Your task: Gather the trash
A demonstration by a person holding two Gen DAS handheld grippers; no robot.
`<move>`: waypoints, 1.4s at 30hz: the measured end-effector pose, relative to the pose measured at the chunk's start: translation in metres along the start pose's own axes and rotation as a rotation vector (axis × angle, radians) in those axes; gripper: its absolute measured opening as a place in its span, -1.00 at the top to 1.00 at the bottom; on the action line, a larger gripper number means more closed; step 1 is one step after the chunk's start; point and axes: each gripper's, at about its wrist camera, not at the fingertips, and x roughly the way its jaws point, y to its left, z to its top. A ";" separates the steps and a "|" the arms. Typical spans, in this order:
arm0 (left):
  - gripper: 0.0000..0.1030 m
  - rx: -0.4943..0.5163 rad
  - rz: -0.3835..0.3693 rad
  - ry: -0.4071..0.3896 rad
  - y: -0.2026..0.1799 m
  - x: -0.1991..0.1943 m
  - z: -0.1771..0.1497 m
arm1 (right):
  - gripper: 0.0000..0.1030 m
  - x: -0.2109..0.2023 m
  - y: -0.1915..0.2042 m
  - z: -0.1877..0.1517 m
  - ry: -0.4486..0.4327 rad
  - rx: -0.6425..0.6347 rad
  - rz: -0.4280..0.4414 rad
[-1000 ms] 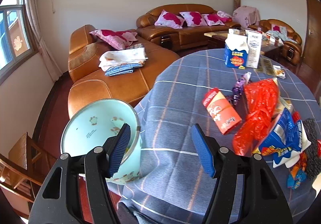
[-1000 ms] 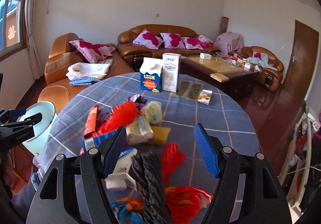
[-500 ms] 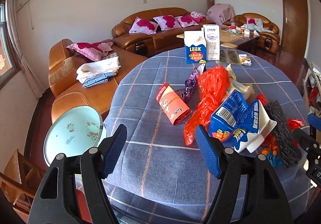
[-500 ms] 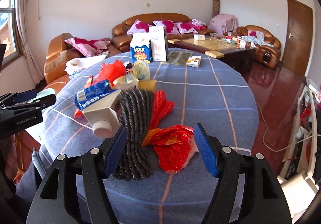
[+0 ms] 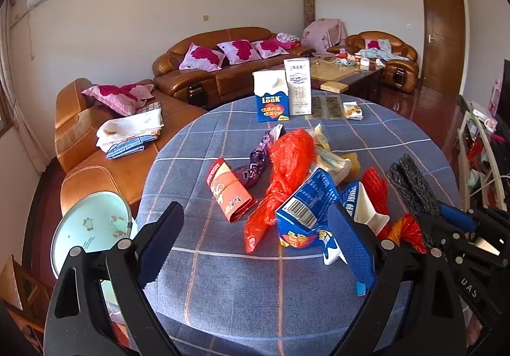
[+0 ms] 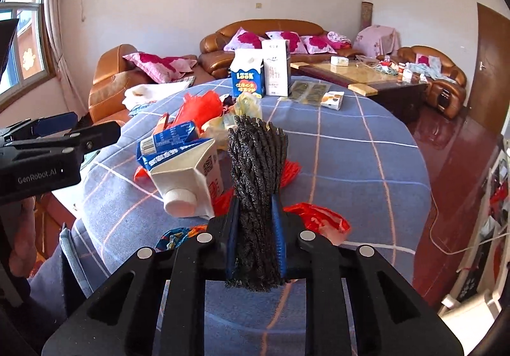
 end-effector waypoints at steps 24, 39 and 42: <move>-0.53 0.164 -0.138 -0.001 -0.044 0.047 -0.012 | 0.60 0.012 -0.015 -0.005 -0.016 0.032 -0.046; 0.34 0.187 -0.209 -0.039 -0.050 0.028 -0.013 | 0.60 0.015 -0.013 -0.001 -0.033 0.028 -0.047; 0.82 0.172 -0.186 -0.028 -0.047 0.023 -0.009 | 0.60 0.014 -0.014 0.001 -0.042 0.033 -0.047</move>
